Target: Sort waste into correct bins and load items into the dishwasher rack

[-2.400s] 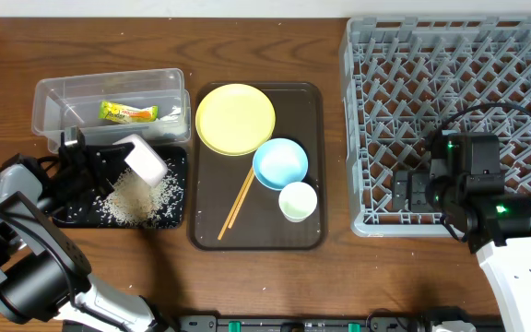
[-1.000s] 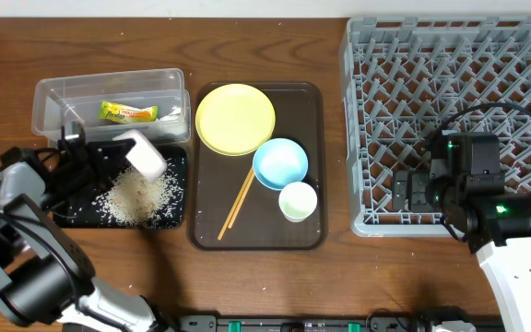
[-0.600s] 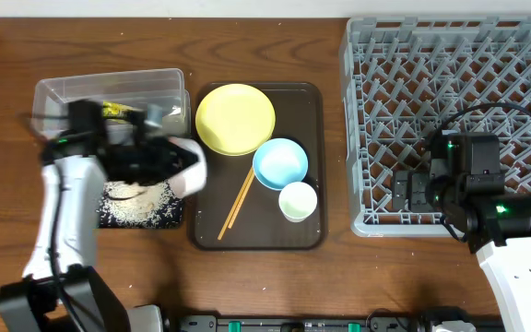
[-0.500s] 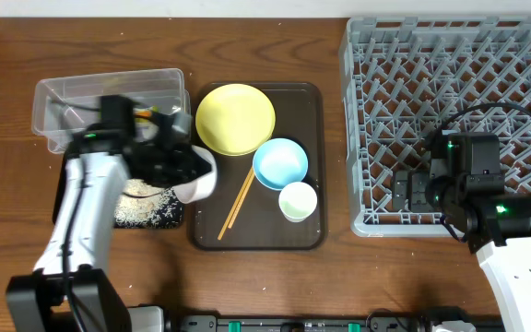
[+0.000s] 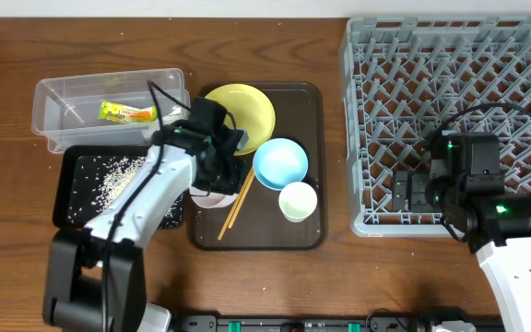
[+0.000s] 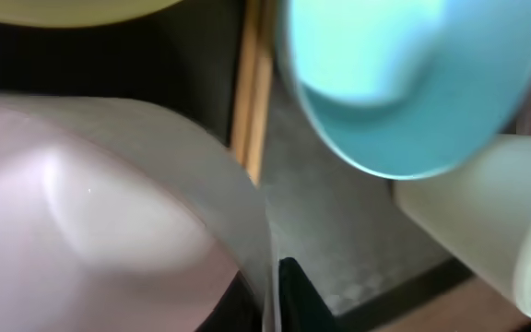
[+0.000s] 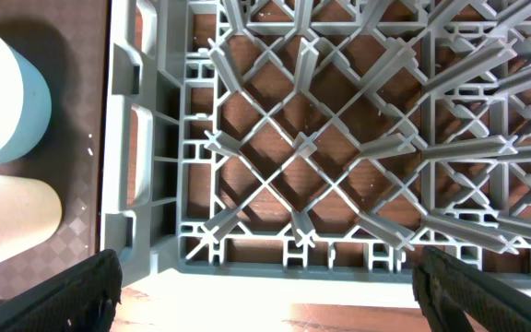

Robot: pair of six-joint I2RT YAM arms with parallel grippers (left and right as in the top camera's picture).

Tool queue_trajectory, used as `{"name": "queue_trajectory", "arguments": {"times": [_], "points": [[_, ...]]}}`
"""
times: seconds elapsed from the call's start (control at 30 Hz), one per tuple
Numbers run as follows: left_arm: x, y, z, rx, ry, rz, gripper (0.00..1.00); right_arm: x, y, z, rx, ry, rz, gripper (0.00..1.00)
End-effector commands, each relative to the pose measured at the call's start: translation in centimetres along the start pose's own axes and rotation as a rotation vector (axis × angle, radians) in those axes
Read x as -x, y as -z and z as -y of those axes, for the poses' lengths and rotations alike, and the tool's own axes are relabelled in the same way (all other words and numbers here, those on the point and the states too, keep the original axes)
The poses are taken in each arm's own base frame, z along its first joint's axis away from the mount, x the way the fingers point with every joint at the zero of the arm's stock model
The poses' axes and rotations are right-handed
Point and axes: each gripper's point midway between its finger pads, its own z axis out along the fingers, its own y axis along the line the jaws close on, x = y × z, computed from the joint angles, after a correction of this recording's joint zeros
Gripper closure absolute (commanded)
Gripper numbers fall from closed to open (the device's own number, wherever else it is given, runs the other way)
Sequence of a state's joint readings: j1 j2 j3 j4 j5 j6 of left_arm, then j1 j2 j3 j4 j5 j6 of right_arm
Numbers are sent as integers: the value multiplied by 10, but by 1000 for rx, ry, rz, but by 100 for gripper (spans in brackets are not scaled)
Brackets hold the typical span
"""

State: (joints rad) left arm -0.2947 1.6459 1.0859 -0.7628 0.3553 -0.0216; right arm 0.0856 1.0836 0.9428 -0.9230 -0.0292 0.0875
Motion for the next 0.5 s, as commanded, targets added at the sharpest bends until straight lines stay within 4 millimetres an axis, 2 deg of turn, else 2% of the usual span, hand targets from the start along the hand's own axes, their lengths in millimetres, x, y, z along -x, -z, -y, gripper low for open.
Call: {"name": "queue_trajectory", "arguments": {"times": [0.0, 0.03, 0.13, 0.27, 0.47], "points": [[-1, -6, -12, 59, 32, -14, 83, 7, 6, 4, -8, -22, 24, 1], [-1, -6, -12, 59, 31, -13, 74, 7, 6, 4, -8, -22, 24, 1], [1, -3, -11, 58, 30, -8, 61, 7, 6, 4, -8, -22, 24, 1], [6, 18, 2, 21, 22, 15, 57, 7, 6, 4, -8, -22, 24, 1], [12, 53, 45, -153, -35, 109, 53, 7, 6, 4, -8, -22, 24, 1]]}}
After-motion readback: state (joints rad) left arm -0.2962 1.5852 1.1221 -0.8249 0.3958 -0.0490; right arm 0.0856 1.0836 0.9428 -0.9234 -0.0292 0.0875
